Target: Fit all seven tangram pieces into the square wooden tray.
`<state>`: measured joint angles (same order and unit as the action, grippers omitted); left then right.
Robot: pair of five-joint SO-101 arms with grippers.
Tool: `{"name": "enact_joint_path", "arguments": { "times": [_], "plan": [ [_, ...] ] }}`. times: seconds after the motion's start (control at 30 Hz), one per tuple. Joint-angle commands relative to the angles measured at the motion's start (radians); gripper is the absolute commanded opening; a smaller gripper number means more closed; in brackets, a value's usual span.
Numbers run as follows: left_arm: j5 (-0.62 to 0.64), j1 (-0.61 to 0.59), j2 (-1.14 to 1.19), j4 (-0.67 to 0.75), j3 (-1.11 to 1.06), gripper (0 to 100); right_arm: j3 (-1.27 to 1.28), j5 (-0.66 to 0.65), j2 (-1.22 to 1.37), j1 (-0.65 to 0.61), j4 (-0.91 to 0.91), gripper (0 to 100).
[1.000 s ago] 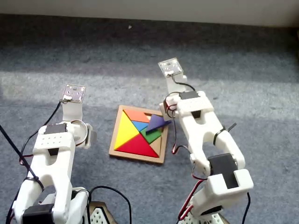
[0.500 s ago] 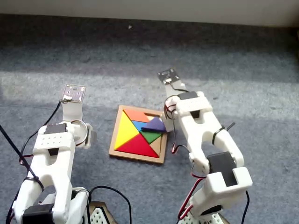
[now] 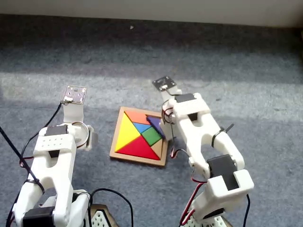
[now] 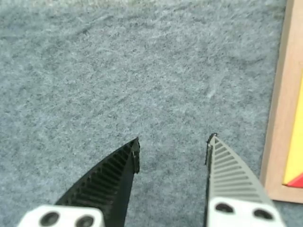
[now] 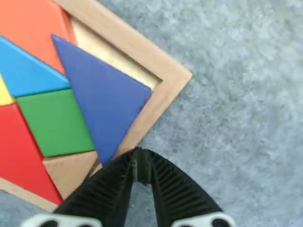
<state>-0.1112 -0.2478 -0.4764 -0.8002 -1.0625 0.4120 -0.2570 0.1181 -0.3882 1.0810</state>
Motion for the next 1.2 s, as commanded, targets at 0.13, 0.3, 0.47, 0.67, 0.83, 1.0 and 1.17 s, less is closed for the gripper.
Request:
{"name": "enact_joint_path", "arguments": {
  "times": [0.13,0.3,0.47,0.67,0.83,1.0,1.17],
  "plan": [
    [0.005,0.005,-0.019,0.015,0.007,24,0.042,-0.005,-0.291,-0.004,-0.004,0.6],
    [0.005,0.005,-0.019,0.015,0.007,24,0.176,0.054,-0.366,-0.024,-0.199,0.6],
    [0.005,0.005,-0.019,0.015,0.007,24,0.237,0.066,-0.366,-0.035,-0.318,0.6],
    [0.005,0.005,-0.019,0.015,0.007,24,0.243,0.066,-0.36,-0.038,-0.323,0.6],
    [0.005,0.005,-0.021,0.015,0.007,24,0.24,0.068,-0.236,-0.058,-0.398,0.6],
    [0.008,0.005,-0.025,0.012,0.005,24,0.236,0.068,-0.183,-0.059,-0.4,0.6],
    [0.009,0.005,-0.025,0.012,0.005,24,0.237,0.068,-0.18,-0.058,-0.4,0.6]
  ]
}}
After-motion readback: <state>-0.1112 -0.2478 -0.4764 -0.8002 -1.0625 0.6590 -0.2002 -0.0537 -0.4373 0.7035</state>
